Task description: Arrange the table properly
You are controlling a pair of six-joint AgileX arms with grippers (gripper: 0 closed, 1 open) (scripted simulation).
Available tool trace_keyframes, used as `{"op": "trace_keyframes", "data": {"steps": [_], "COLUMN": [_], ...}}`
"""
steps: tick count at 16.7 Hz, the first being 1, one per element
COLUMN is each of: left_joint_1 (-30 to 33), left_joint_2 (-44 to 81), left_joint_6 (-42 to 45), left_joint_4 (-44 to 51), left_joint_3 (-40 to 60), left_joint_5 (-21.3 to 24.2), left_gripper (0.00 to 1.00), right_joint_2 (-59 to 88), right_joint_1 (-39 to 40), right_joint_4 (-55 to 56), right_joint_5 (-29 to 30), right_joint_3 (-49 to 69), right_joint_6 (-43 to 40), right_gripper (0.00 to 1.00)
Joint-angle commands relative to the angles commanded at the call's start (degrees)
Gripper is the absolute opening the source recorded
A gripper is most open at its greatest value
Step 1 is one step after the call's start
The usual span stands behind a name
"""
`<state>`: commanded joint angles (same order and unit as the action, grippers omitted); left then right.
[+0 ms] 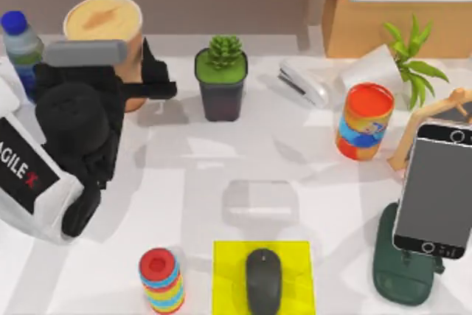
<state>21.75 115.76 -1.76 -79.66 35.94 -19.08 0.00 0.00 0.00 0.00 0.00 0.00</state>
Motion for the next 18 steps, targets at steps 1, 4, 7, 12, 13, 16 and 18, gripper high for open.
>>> {"op": "trace_keyframes", "data": {"steps": [1, 4, 7, 12, 13, 16, 18], "left_joint_1": [-0.51, -2.58, -5.24, -10.47, -11.56, -14.73, -16.66], "left_joint_2": [-1.17, -4.88, -7.99, -9.55, -9.38, -8.38, -7.57], "left_joint_6": [0.01, 0.17, 0.45, 1.02, 1.14, 1.49, 1.7], "left_joint_4": [0.2, 2.33, 6.72, 18.1, 20.76, 28.92, 34.18], "left_joint_3": [1.25, 5.73, 10.92, 20.17, 22.05, 27.67, 31.32], "left_joint_5": [0.36, 1.99, 4.36, 9.35, 10.4, 13.5, 15.42], "left_gripper": [0.0, 0.0, 0.0, 0.0, 0.0, 0.0, 0.0], "right_joint_2": [0.0, 0.0, 0.0, 0.0, 0.0, 0.0, 0.0], "right_joint_1": [0.0, 0.0, 0.0, 0.0, 0.0, 0.0, 0.0], "right_joint_4": [0.0, 0.0, 0.0, 0.0, 0.0, 0.0, 0.0], "right_joint_5": [0.0, 0.0, 0.0, 0.0, 0.0, 0.0, 0.0], "right_joint_3": [0.0, 0.0, 0.0, 0.0, 0.0, 0.0, 0.0], "right_joint_6": [0.0, 0.0, 0.0, 0.0, 0.0, 0.0, 0.0], "right_gripper": [1.0, 1.0, 1.0, 1.0, 1.0, 1.0, 1.0]}}
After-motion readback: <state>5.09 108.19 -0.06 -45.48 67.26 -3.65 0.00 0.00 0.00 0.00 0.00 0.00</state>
